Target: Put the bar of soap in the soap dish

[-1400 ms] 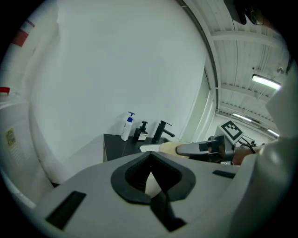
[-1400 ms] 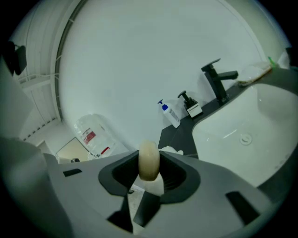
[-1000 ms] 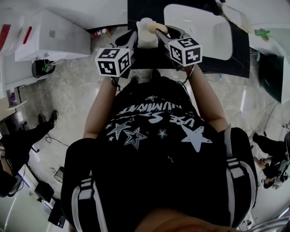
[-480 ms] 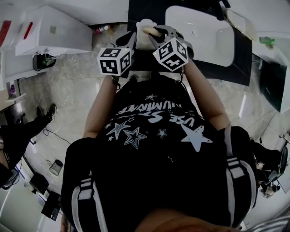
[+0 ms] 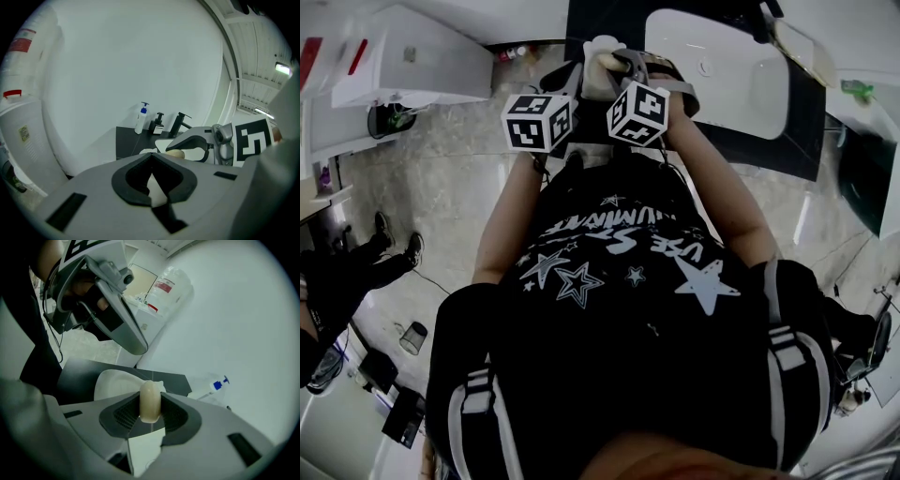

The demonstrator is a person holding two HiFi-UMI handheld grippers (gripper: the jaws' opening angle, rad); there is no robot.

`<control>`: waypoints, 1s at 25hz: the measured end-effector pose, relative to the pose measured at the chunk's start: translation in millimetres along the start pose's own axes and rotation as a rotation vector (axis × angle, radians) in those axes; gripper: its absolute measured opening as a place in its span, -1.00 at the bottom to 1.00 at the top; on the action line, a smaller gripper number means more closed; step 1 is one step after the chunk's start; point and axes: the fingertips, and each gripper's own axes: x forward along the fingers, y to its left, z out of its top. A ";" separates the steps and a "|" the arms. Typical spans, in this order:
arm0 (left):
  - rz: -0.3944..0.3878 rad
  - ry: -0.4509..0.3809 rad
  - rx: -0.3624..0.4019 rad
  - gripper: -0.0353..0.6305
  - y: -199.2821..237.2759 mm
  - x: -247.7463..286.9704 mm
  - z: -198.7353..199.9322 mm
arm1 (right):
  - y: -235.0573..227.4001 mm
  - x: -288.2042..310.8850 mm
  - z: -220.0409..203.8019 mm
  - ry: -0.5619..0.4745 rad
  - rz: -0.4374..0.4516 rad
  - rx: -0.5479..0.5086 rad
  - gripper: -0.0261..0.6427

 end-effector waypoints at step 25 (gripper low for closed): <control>-0.020 -0.002 0.008 -0.86 -0.4 -11.0 -1.8 | 5.7 9.2 3.9 0.074 -0.028 -0.139 -0.54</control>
